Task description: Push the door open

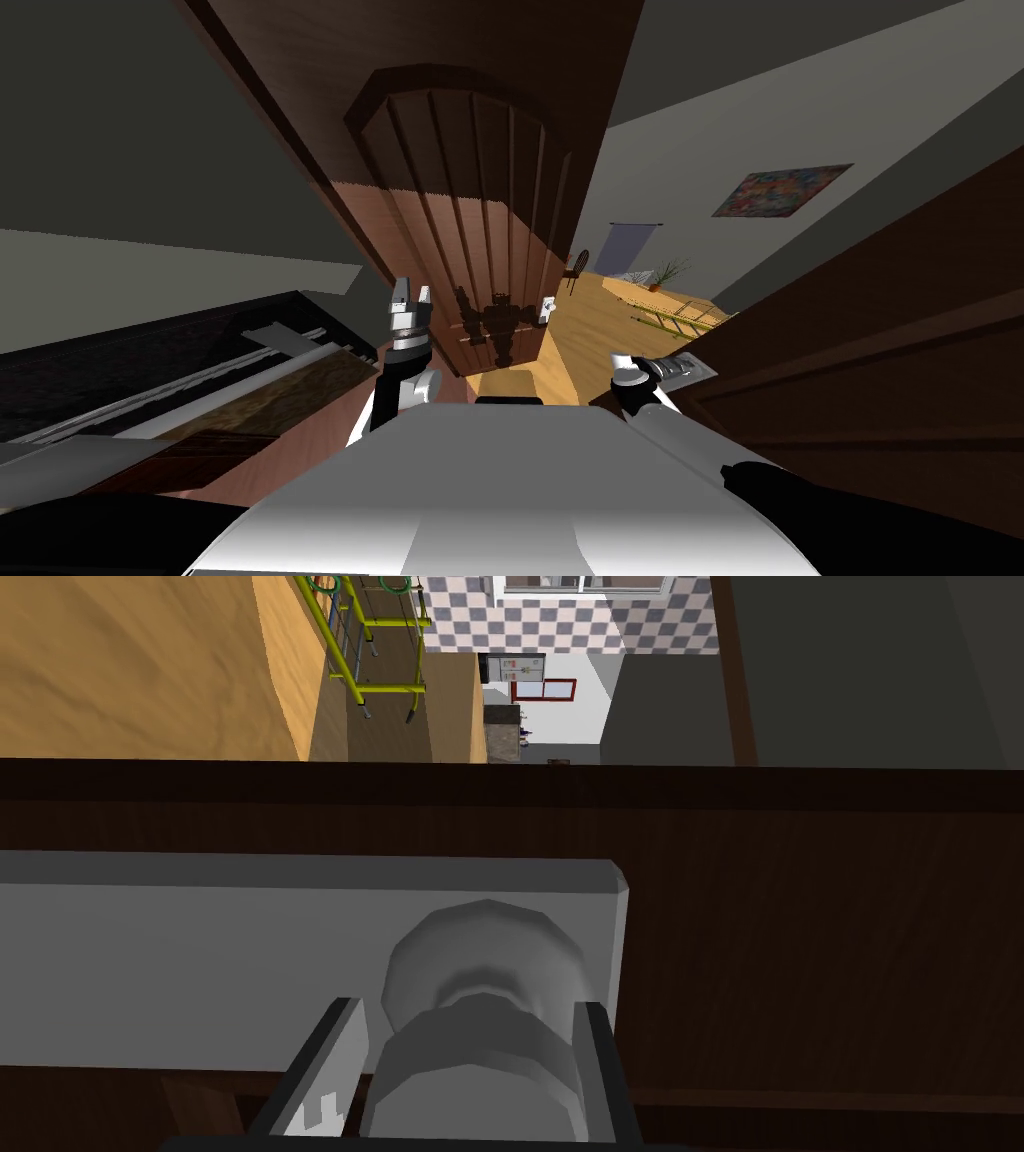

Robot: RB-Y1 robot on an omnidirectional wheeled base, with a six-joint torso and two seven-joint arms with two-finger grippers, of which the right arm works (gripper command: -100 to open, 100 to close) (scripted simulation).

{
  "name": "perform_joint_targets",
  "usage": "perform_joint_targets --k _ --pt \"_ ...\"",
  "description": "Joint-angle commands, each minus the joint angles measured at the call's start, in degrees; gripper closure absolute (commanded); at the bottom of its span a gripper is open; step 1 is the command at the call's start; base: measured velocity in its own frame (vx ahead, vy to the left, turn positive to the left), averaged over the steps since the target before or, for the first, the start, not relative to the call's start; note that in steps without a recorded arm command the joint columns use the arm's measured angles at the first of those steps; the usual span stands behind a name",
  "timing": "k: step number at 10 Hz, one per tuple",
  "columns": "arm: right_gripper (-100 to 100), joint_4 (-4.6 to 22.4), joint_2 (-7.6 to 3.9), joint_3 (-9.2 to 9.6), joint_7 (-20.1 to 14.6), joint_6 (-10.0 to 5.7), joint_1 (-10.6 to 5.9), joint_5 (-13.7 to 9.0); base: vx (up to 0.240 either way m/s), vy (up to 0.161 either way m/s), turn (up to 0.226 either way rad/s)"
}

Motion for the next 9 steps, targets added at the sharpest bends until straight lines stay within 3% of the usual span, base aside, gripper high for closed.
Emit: perform_joint_targets --k 1,5,7,9 --pt "100 0.1 0.12 -0.02 0.0 0.07 0.04 0.0 -0.001 0.034 -0.012" --pt "100 0.1 0.12 -0.02 0.0 0.07 0.04 0.0 -0.004 0.020 0.000" --pt "100 -0.2 0.05 -2.78 1.6 -1.62 -0.11 -0.9 0.031 -0.191 0.073" --pt "100 -0.2 0.05 -2.78 1.6 -1.62 -0.11 -0.9 0.038 -0.114 0.011"
